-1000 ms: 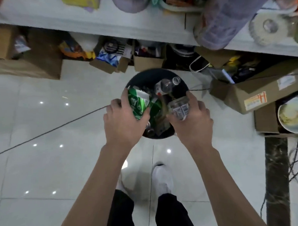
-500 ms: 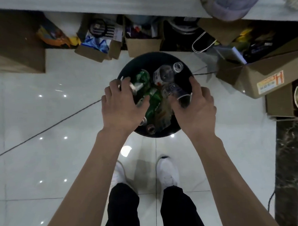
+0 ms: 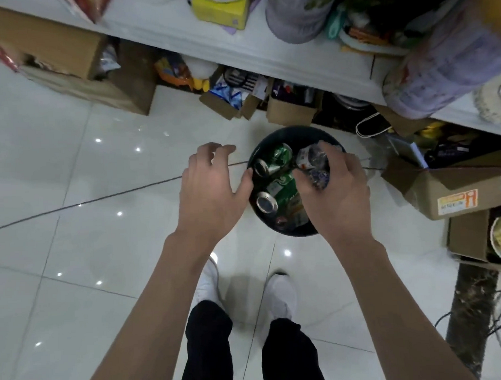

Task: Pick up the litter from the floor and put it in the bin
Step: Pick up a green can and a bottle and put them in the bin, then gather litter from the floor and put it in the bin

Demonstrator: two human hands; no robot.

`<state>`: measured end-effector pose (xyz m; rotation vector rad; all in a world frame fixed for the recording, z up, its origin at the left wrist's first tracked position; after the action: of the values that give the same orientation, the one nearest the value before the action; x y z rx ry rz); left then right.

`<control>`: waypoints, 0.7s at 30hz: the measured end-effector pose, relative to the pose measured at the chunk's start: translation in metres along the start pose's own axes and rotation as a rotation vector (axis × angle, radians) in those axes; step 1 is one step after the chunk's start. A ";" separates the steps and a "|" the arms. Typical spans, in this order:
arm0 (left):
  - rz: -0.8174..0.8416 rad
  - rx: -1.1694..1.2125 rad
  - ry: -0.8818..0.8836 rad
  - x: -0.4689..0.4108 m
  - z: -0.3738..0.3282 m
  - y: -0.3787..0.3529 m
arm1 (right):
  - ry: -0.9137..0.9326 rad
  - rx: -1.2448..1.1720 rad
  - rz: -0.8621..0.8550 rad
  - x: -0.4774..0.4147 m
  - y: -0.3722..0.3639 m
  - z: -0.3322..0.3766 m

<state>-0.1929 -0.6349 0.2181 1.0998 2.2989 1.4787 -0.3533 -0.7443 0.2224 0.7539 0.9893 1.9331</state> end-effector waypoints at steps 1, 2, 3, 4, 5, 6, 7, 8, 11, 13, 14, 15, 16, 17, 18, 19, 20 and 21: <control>-0.006 0.011 0.017 0.005 0.007 0.007 | 0.019 -0.009 0.012 0.002 0.000 0.008; -0.012 0.022 0.040 0.011 0.015 0.015 | 0.044 -0.016 0.023 0.004 0.000 0.018; -0.022 0.032 0.064 0.017 0.024 0.023 | 0.082 -0.015 0.025 0.007 -0.001 0.028; -0.036 0.037 0.089 0.024 0.033 0.031 | 0.129 -0.003 0.025 0.012 -0.003 0.039; -0.051 0.040 0.115 0.030 0.042 0.040 | 0.168 0.010 0.033 0.016 -0.005 0.051; -0.065 0.042 0.144 0.036 0.051 0.050 | 0.188 0.022 0.058 0.021 -0.007 0.063; -0.076 0.047 0.174 0.043 0.061 0.060 | 0.200 0.028 0.101 0.025 -0.009 0.077; -0.087 0.052 0.203 0.050 0.071 0.070 | 0.220 0.033 0.145 0.030 -0.011 0.091; -0.126 0.065 0.280 0.073 0.102 0.102 | 0.333 0.079 0.223 0.048 -0.020 0.136; -0.144 0.063 0.337 0.089 0.124 0.122 | 0.413 0.125 0.249 0.061 -0.029 0.168; -0.154 0.062 0.368 0.097 0.136 0.131 | 0.453 0.139 0.256 0.069 -0.034 0.184; -0.164 0.061 0.396 0.106 0.149 0.140 | 0.489 0.143 0.260 0.076 -0.041 0.200; -0.178 0.065 0.421 0.115 0.162 0.149 | 0.522 0.143 0.268 0.083 -0.047 0.215; -0.197 0.073 0.445 0.125 0.176 0.159 | 0.549 0.141 0.280 0.090 -0.053 0.231; -0.220 0.084 0.471 0.135 0.189 0.168 | 0.577 0.141 0.293 0.098 -0.060 0.247; -0.241 0.095 0.499 0.144 0.204 0.178 | 0.605 0.144 0.308 0.105 -0.068 0.263; -0.258 0.102 0.530 0.153 0.218 0.187 | 0.633 0.150 0.322 0.111 -0.075 0.278; -0.271 0.105 0.561 0.162 0.232 0.196 | 0.663 0.157 0.338 0.119 -0.083 0.294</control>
<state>-0.0923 -0.3189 0.3079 0.3850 2.7722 1.7293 -0.1493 -0.5075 0.3191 0.3710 1.4943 2.4982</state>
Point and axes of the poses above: each hand's wrist, its own x-axis away from the middle knuckle, its own y-axis out of the back of the hand, z = x × y, the point moved 2 cm from there along -x, towards the middle knuckle, and after that the axes turned 8 degrees about y, right-handed, at the moved point
